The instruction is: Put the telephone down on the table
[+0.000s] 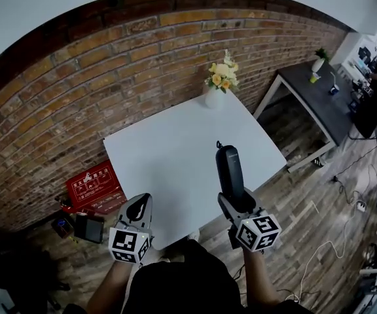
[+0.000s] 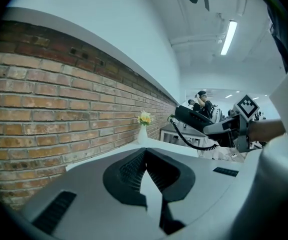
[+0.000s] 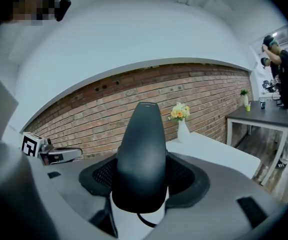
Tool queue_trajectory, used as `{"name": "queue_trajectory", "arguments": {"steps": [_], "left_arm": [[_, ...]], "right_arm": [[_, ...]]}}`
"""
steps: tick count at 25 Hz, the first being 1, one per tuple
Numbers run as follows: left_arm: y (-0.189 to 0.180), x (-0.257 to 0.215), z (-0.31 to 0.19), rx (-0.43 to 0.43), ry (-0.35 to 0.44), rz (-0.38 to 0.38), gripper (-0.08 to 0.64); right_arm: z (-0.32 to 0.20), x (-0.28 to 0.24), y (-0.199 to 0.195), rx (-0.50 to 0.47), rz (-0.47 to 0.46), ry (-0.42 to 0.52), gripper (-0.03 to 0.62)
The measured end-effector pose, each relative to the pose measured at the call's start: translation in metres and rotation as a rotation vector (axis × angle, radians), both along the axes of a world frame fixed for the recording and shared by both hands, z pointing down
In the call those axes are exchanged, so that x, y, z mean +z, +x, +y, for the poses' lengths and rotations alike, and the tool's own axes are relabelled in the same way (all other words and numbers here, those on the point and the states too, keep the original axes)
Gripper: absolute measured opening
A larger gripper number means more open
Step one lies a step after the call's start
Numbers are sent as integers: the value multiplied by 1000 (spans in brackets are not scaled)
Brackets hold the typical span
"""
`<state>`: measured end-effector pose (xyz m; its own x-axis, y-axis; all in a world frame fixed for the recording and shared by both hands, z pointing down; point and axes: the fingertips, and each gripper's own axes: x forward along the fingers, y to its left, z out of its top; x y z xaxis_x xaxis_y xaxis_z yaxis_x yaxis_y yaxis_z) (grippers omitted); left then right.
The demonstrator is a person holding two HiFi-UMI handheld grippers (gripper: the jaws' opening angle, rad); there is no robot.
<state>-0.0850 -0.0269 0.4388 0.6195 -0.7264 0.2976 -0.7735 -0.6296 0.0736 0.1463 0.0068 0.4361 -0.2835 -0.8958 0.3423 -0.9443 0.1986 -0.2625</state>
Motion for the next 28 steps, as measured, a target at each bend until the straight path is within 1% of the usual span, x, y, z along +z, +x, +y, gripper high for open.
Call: {"name": "queue_trajectory", "arguments": {"steps": [7, 12, 21, 24, 28], "left_arm": [[40, 4, -48, -67, -9, -16, 14], [63, 12, -81, -127, -43, 1, 14], [95, 33, -139, -171, -75, -10, 14], [96, 41, -151, -191, -95, 0, 14], [91, 53, -171, -217, -134, 36, 14]], "right_arm": [[-80, 13, 35, -75, -3, -18, 279], [-136, 30, 54, -127, 19, -39, 279], [-217, 58, 61, -186, 44, -55, 279], [-237, 66, 58, -190, 34, -63, 279], [-268, 76, 55, -187, 51, -64, 279]]}}
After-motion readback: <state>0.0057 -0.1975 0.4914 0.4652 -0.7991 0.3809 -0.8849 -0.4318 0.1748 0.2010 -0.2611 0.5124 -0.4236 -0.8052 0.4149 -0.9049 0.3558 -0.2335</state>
